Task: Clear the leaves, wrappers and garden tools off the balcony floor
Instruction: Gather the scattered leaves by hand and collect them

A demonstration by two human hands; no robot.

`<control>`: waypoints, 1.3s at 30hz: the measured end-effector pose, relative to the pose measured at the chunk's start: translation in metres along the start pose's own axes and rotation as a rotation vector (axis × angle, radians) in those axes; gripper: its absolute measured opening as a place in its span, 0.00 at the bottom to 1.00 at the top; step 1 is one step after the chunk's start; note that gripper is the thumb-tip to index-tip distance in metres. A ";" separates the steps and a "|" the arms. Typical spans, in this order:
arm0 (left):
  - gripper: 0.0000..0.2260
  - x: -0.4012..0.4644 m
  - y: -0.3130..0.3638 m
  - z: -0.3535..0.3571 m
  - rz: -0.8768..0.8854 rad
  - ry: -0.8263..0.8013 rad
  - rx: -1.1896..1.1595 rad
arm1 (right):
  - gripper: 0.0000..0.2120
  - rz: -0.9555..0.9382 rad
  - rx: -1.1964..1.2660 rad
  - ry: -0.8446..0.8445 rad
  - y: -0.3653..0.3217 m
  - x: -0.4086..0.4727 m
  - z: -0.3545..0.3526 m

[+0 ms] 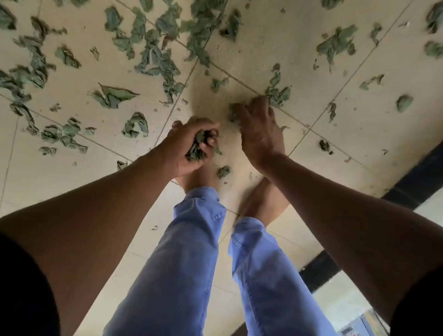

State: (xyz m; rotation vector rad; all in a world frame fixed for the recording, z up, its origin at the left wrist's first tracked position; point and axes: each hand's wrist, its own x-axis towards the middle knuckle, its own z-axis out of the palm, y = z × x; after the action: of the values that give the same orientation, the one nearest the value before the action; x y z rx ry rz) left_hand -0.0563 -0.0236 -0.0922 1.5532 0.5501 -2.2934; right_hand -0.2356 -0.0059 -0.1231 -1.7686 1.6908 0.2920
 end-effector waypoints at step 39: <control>0.12 0.000 0.000 0.027 0.071 0.170 -0.034 | 0.19 0.101 0.121 0.210 -0.003 -0.010 -0.054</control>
State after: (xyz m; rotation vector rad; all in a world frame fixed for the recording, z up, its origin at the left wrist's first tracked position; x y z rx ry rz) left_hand -0.0776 -0.0366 -0.0832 1.7323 0.5636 -2.1020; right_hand -0.2488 -0.0305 -0.0754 -1.6753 1.9069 0.0470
